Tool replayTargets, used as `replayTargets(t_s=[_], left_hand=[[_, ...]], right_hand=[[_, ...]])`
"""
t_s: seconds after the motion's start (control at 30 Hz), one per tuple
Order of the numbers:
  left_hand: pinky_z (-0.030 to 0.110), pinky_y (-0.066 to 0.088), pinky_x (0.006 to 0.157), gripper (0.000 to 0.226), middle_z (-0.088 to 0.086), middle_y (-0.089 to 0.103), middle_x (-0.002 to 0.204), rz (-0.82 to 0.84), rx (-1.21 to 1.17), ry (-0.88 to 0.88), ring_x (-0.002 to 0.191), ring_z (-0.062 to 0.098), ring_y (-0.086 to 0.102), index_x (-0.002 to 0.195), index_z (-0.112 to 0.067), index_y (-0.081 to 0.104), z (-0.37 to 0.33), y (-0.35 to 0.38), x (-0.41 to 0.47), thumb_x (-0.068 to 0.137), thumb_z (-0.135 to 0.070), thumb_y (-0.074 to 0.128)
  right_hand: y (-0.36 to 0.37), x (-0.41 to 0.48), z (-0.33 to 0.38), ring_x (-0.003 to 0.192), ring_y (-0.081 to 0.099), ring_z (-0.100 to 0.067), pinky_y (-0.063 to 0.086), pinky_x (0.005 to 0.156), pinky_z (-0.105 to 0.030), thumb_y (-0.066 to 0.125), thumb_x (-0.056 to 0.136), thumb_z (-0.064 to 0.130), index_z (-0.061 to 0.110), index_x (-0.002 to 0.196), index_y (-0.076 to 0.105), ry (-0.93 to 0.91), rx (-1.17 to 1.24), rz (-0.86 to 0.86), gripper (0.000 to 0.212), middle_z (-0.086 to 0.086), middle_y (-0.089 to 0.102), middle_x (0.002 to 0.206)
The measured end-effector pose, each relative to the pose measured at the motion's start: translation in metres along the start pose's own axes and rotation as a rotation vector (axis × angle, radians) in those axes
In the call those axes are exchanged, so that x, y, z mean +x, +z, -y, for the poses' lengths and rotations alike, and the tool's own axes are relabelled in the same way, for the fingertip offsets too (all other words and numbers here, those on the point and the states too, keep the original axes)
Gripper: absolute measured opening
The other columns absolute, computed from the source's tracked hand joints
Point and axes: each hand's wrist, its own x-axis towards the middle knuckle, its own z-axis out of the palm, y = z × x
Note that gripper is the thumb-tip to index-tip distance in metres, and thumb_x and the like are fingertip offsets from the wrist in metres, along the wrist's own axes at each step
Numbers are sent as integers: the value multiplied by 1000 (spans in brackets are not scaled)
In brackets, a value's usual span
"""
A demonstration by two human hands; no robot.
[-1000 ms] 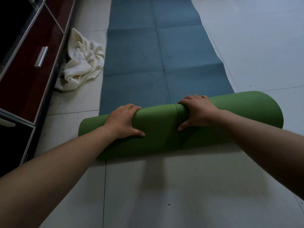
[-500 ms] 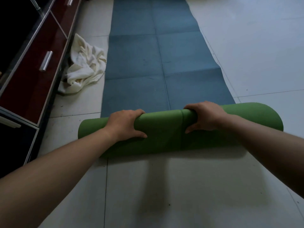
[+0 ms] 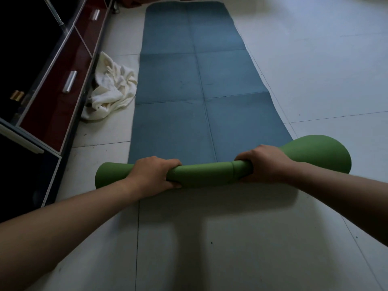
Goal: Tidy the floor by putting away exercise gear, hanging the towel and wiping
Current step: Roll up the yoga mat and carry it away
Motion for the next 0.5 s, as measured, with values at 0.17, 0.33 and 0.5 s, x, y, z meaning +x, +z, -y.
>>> replayTargets(t_s=[0.17,0.33,0.5], left_hand=[[29,43,67,37,-8,66,93,79,-41,-4,91,19,60,101,-35,56,-8,2,-18,73,-56,66],[29,48,71,41,-14,64,90,211,-126,3,85,11,58,99,-34,56,-9,11,-30,68,-57,71],[27,45,76,58,-16,63,105,280,-231,-51,90,7,55,113,-42,51,5,19,-18,63,-57,76]], right_hand=[[-1,-16,7,87,61,-17,36,62,-23,72,70,48,34,98,65,-17,23,81,33,8,68,89],[6,-21,9,79,58,-12,49,70,-27,78,62,54,31,99,65,-24,115,282,46,8,68,89],[13,1,8,84,58,-13,46,72,-26,81,61,51,28,100,63,-9,229,361,49,8,66,94]])
